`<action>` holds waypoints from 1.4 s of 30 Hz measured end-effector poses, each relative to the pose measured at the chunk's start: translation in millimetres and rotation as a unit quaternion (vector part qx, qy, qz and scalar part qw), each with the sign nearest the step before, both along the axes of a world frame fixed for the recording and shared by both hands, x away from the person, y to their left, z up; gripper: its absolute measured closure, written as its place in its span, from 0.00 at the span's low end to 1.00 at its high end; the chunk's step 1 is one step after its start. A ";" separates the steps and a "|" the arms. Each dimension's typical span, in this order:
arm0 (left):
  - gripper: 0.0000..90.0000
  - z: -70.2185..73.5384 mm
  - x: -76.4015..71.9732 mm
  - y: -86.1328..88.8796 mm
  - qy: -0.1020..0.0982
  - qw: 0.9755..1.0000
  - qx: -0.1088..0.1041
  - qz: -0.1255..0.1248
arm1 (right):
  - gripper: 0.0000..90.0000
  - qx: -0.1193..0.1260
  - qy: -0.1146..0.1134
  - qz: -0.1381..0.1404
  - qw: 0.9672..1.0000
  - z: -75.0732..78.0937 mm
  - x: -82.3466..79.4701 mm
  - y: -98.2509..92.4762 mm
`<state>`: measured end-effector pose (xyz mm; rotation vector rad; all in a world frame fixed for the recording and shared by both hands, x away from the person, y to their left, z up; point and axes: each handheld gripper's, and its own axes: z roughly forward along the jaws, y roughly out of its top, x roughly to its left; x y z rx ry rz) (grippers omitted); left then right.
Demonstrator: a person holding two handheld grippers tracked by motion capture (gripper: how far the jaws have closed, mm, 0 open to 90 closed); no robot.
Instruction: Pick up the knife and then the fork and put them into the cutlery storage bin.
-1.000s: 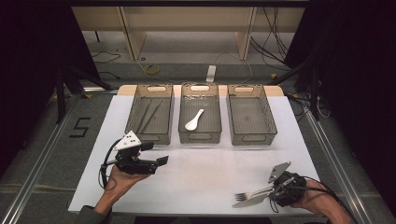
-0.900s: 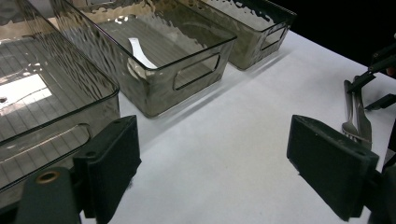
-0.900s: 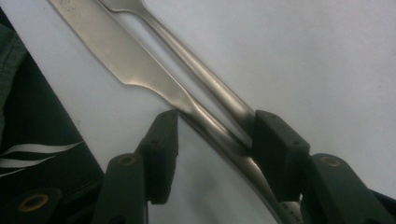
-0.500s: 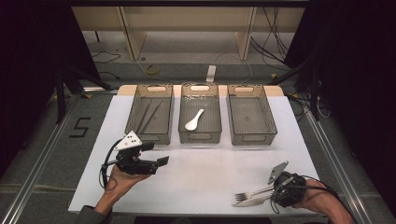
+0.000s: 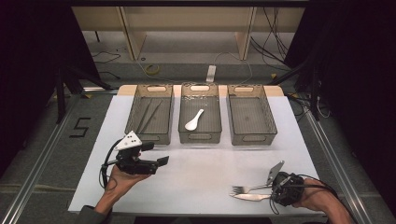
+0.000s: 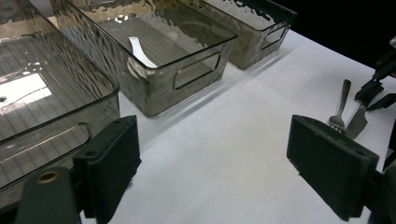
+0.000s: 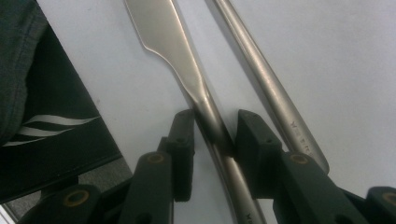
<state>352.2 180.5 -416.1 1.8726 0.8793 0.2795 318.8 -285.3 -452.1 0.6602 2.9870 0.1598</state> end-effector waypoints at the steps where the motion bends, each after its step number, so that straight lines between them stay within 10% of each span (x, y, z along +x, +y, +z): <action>1: 0.19 0.0 -0.1 -0.1 0.000 1.000 0.000 0.000 | 0.76 -0.002 0.000 0.000 1.000 0.1 0.2 0.3; 32: 0.19 0.4 -0.1 0.0 -0.001 1.000 0.003 -0.001 | 0.90 -0.010 0.005 0.036 0.999 3.3 -3.1 5.5; 42: 0.19 0.6 -0.1 0.6 0.001 1.000 -0.002 0.002 | 0.90 0.063 -0.035 0.019 0.997 20.1 -1.5 -0.1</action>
